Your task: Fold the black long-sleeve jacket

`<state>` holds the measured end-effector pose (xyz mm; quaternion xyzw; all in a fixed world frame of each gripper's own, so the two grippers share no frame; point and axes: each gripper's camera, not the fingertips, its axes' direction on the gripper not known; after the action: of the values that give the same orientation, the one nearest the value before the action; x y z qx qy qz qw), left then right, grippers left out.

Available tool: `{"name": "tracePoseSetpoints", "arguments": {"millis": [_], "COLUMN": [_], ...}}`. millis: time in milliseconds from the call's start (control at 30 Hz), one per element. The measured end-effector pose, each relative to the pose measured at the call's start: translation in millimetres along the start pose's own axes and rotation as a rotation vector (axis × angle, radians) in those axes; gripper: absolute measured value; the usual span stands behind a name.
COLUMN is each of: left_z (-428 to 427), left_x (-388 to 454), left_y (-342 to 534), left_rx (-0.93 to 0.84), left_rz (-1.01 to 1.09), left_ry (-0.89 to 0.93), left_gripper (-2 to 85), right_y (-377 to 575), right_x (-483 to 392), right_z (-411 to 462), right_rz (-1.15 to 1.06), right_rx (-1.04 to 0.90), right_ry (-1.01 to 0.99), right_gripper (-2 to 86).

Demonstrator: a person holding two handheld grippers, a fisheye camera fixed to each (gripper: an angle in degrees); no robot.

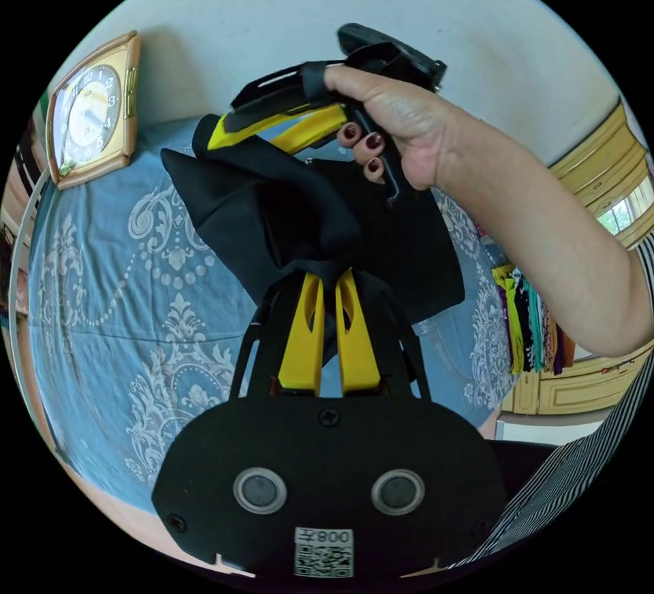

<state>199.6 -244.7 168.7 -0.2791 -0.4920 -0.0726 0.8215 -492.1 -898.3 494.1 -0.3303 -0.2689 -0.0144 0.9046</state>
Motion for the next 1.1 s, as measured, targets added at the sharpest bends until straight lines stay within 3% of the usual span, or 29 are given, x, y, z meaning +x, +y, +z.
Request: {"name": "tracePoseSetpoints", "arguments": {"millis": [167, 333, 667, 1100], "left_z": [-3.8, -12.2, -35.5, 35.3], "left_x": [59.9, 104.8, 200.3, 328.9], "left_y": [-21.8, -36.1, -74.9, -143.8], "left_rx": [-0.039, -0.045, -0.001, -0.168], "left_rz": [0.106, 0.159, 0.297, 0.483], "left_ry": [-0.099, -0.174, 0.054, 0.27], "left_gripper": [2.9, 3.1, 2.8, 2.8], "right_y": [-8.4, 1.1, 117.4, 313.8], "right_x": [3.4, 16.0, 98.8, 320.4], "right_z": [45.2, 63.1, -28.0, -76.5], "right_rz": [-0.037, -0.093, -0.108, 0.186], "right_rx": [-0.098, -0.147, 0.071, 0.266], "right_ry": [0.1, 0.189, 0.03, -0.075], "right_gripper": [15.3, 6.5, 0.3, -0.5]}}
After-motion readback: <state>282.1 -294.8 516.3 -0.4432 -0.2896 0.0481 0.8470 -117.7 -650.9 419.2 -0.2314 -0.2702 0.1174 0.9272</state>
